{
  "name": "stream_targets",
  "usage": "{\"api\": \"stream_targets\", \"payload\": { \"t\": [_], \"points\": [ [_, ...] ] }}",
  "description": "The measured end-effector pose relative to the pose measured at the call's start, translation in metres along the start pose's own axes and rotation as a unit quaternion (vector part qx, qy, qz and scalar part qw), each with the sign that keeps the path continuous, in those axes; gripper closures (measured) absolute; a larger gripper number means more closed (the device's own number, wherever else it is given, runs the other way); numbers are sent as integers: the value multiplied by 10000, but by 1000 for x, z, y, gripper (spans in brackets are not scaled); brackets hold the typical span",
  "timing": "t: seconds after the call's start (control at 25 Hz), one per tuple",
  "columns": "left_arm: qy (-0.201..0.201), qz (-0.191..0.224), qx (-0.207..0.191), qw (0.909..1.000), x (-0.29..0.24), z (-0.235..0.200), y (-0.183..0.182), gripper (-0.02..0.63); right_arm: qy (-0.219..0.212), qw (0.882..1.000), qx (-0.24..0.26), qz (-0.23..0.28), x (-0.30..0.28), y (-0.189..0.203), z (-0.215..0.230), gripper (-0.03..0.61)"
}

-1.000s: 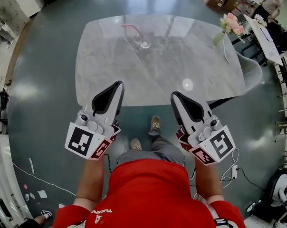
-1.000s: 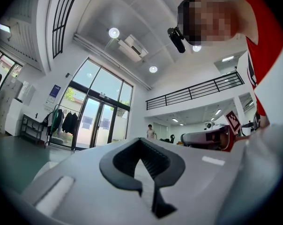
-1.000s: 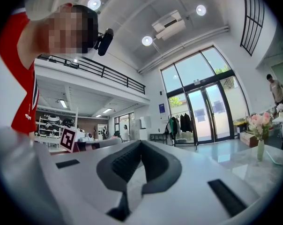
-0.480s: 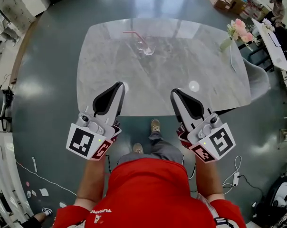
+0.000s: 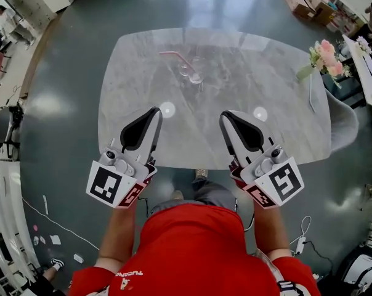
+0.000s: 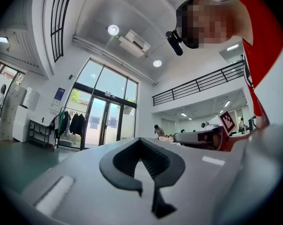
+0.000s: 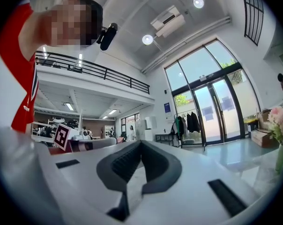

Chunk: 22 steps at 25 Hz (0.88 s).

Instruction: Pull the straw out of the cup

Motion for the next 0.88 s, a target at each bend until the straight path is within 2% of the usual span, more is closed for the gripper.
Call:
{"api": "stream_targets", "payload": {
  "t": [0.44,0.64,0.88],
  "points": [
    [-356,-18,21,9994,-58,-17,20,609,-412,9989,39,-230,-36,9,72,577],
    [-481,-100,-29,9988,-76,-25,28,609,-588,9979,64,-277,-50,10,91,577],
    [-434,-233,-35,9988,-92,-34,41,609,-582,9975,44,-397,-67,18,105,577]
  ]
}}
Point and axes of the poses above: the fingertips, and each gripper's own axes: x backward along the fingers, z to its right, y out of its underside, the point moved 8 cm from there along x, backward along the fingers, and after that the axes turned 1 degree about -x, right-handed, at the moved point
